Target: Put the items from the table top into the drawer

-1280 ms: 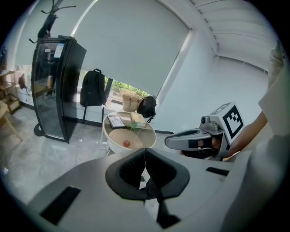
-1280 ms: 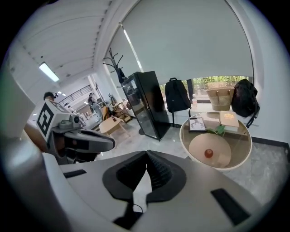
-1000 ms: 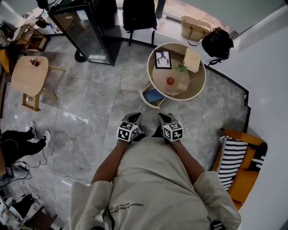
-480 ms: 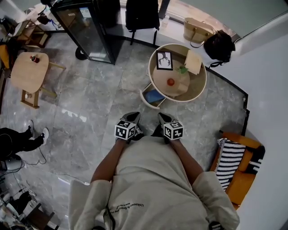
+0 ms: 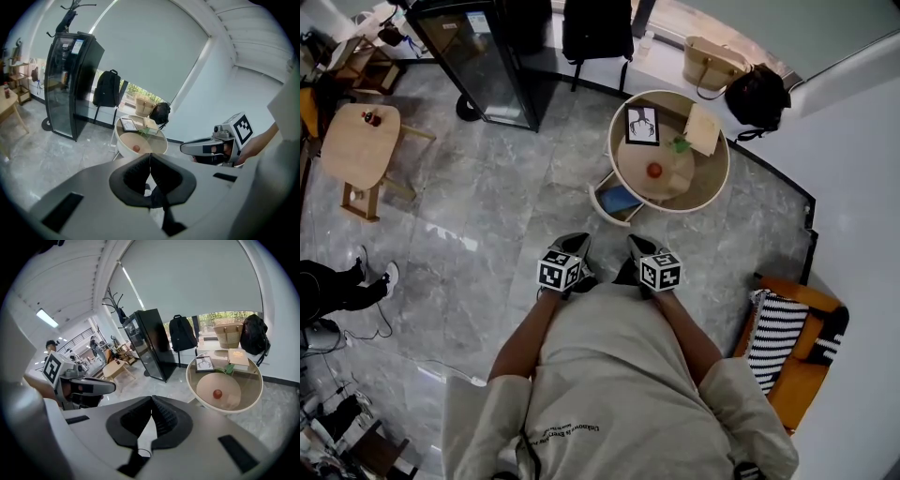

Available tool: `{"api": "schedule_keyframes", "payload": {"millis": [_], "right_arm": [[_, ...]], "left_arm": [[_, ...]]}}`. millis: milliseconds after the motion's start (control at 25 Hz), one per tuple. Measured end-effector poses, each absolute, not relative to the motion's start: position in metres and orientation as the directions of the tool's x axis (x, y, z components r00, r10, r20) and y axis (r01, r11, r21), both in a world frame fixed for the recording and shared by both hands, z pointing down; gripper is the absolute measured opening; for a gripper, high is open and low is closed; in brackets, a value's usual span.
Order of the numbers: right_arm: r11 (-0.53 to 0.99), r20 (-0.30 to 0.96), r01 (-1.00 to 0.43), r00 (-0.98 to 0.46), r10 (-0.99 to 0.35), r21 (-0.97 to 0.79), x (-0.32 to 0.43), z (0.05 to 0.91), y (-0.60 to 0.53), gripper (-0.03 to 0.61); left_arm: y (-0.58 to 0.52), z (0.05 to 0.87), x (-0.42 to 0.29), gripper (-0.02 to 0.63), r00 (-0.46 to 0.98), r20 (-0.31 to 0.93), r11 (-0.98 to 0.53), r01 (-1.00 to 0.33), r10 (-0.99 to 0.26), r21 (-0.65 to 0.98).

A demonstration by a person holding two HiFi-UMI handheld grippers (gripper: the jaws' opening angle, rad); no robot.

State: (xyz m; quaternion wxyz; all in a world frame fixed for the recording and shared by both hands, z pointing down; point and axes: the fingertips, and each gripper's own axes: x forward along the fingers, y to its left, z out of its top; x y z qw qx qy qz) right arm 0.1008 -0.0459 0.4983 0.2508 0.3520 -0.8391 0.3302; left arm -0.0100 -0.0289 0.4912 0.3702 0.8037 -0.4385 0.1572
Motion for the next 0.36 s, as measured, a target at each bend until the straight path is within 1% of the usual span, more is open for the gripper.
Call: {"api": "schedule_keyframes", "payload": {"millis": [360], "right_arm": [[0.536, 0.653, -0.755, -0.628, -0.423, -0.378, 0.1059, 0.5019, -0.0448, 0.033]], "left_arm": [[-0.0266, 0.4962, -0.0068, 0.021, 0.566, 0.58, -0.323, -0.819, -0.585, 0.473]]}}
